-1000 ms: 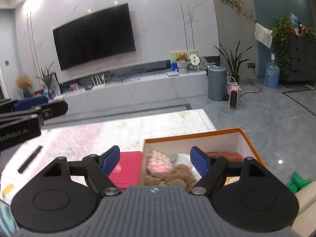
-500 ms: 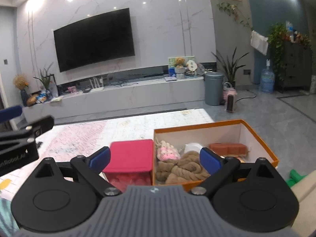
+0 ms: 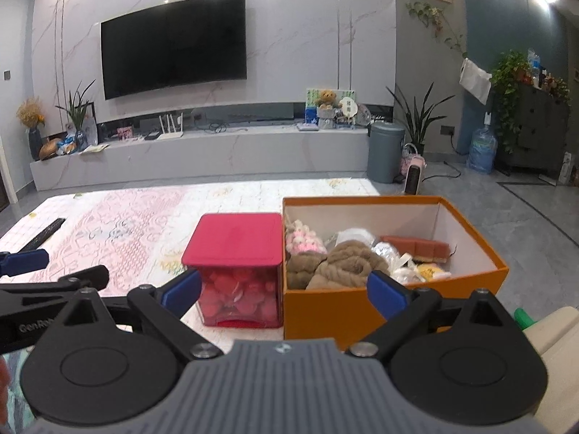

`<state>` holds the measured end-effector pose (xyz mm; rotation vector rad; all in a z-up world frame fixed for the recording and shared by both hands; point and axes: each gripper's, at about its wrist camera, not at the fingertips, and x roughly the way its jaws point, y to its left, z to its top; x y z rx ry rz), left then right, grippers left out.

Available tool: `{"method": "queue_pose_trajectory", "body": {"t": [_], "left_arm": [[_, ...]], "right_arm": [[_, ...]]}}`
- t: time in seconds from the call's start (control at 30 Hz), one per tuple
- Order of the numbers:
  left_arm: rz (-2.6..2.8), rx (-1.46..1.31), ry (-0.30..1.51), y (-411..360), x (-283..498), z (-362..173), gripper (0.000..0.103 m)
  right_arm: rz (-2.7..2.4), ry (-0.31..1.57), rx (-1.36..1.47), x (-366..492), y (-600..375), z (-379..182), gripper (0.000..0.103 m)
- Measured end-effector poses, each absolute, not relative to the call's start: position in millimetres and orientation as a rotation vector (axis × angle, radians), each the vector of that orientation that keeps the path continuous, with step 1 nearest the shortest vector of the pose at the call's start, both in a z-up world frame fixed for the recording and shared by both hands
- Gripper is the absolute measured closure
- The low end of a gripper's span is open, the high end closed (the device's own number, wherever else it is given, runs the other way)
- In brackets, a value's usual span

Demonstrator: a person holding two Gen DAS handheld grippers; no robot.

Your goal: Organize soft objects

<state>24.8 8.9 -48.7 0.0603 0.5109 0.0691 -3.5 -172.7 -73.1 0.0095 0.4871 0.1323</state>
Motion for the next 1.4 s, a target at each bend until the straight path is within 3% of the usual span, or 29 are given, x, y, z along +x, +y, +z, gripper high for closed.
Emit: {"method": "queue_pose_trajectory", "body": {"t": [1.4], "left_arm": [[0.070, 0.062, 0.517, 5.8, 18.5, -55.2, 0.010]], "right_arm": [[0.151, 0.506, -0.010, -2.7, -163.6, -83.3, 0.006]]}}
